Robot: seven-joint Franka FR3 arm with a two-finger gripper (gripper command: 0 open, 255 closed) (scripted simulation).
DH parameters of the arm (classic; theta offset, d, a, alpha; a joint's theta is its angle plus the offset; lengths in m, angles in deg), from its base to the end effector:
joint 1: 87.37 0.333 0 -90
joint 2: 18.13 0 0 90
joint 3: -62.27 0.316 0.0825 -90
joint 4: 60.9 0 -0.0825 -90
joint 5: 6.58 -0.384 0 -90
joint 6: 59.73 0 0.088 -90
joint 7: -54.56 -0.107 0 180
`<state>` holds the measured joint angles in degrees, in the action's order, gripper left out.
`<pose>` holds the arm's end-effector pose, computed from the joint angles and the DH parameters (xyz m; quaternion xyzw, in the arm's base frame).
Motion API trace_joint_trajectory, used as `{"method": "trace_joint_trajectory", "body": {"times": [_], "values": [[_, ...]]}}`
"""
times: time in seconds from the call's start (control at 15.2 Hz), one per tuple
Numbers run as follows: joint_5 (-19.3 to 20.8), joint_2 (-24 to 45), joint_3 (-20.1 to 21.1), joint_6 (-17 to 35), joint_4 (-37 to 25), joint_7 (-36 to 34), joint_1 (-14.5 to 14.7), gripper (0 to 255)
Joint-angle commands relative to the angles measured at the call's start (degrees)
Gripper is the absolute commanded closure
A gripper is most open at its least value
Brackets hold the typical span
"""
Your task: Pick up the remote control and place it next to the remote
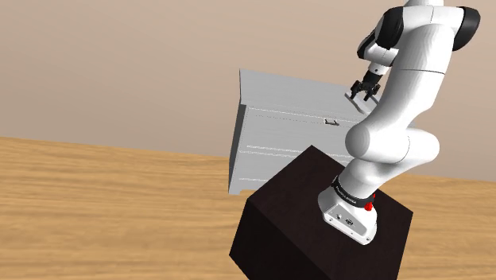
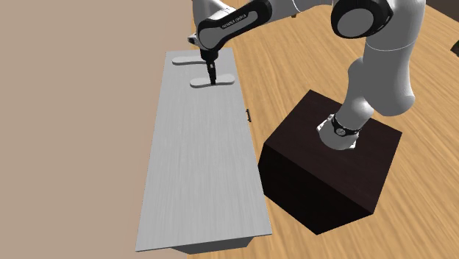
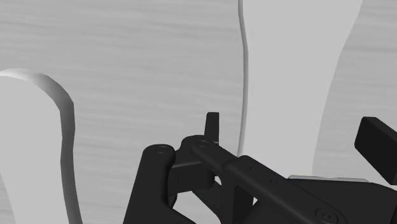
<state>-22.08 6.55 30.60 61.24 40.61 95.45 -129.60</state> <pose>0.2195 -0.6062 0.3466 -0.9427 0.3334 0.0010 0.0095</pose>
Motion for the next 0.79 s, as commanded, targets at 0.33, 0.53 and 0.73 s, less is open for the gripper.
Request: {"method": "trace_joint_trajectory", "body": {"times": [0.33,0.53,0.73], "values": [[2.11,-2.94,-1.07,-6.01,-3.52,-1.34,0.52,0],[2.1,-2.93,-1.07,-6.01,-3.53,-1.34,0.52,0],[2.1,-2.93,-1.07,-6.0,-3.52,-1.34,0.52,0]]}}
